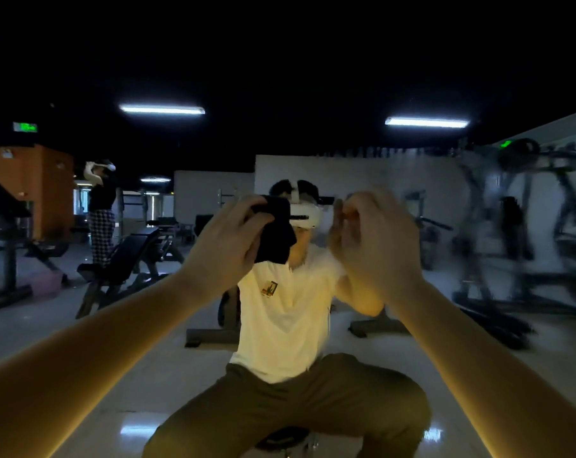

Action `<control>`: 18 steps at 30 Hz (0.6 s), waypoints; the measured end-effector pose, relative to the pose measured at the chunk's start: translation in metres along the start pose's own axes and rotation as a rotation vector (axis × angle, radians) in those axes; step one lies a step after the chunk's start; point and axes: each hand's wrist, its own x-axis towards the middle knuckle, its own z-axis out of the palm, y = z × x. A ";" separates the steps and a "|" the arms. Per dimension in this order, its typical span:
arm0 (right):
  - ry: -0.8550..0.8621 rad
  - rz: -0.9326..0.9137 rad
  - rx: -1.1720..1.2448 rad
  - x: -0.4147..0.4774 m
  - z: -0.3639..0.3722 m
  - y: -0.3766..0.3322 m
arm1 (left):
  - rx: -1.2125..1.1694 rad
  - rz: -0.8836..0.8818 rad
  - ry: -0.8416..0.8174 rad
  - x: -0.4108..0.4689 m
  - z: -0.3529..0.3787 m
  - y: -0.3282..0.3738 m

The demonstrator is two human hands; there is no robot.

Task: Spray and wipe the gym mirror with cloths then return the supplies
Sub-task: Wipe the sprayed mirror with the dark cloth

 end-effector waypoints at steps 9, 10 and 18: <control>-0.014 -0.122 -0.028 -0.007 -0.003 0.046 | 0.279 -0.010 -0.073 0.028 0.011 0.007; -0.005 -0.121 -0.003 -0.007 -0.001 0.049 | 0.255 -0.066 -0.058 0.042 0.013 0.014; 0.205 0.058 0.158 -0.004 -0.023 0.091 | 0.233 -0.157 -0.002 0.129 0.069 0.107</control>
